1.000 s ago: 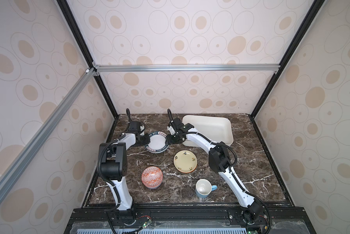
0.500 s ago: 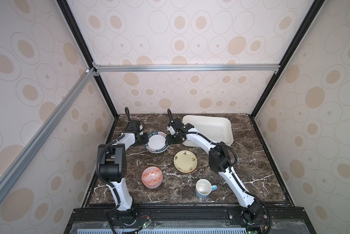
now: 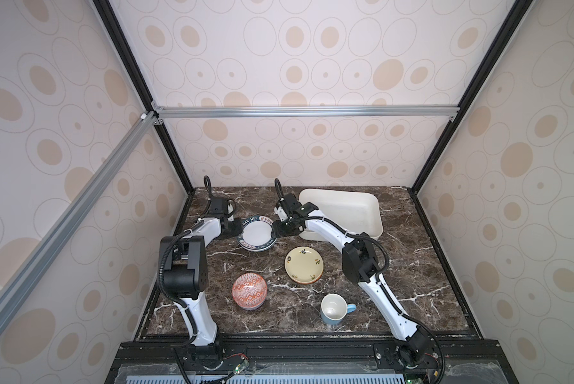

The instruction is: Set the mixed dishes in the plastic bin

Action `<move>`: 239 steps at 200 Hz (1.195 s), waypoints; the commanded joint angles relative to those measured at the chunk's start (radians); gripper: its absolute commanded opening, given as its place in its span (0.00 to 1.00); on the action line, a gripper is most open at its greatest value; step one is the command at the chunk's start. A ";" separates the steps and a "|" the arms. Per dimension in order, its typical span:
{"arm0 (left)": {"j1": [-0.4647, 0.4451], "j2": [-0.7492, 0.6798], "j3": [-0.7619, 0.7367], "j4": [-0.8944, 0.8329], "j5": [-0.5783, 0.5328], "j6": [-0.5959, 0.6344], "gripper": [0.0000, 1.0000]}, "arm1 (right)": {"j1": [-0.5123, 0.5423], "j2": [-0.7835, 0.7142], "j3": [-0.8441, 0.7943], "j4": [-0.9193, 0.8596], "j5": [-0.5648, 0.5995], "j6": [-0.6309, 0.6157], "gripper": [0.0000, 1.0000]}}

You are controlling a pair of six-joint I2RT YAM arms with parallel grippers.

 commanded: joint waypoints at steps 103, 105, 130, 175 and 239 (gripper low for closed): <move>0.006 -0.027 0.015 0.005 -0.049 0.010 0.24 | -0.009 -0.046 -0.013 -0.049 0.029 -0.011 0.56; 0.006 -0.025 0.016 0.005 -0.051 0.009 0.24 | -0.009 -0.045 -0.013 -0.049 0.029 -0.012 0.55; 0.007 -0.018 0.010 0.012 -0.042 0.004 0.24 | -0.010 -0.045 -0.013 -0.049 0.029 -0.015 0.56; 0.006 0.004 0.005 0.027 -0.001 -0.016 0.24 | -0.014 -0.043 -0.013 -0.047 0.021 -0.016 0.56; 0.006 0.039 0.010 0.032 0.027 -0.025 0.23 | -0.022 -0.043 -0.010 -0.055 0.015 -0.019 0.56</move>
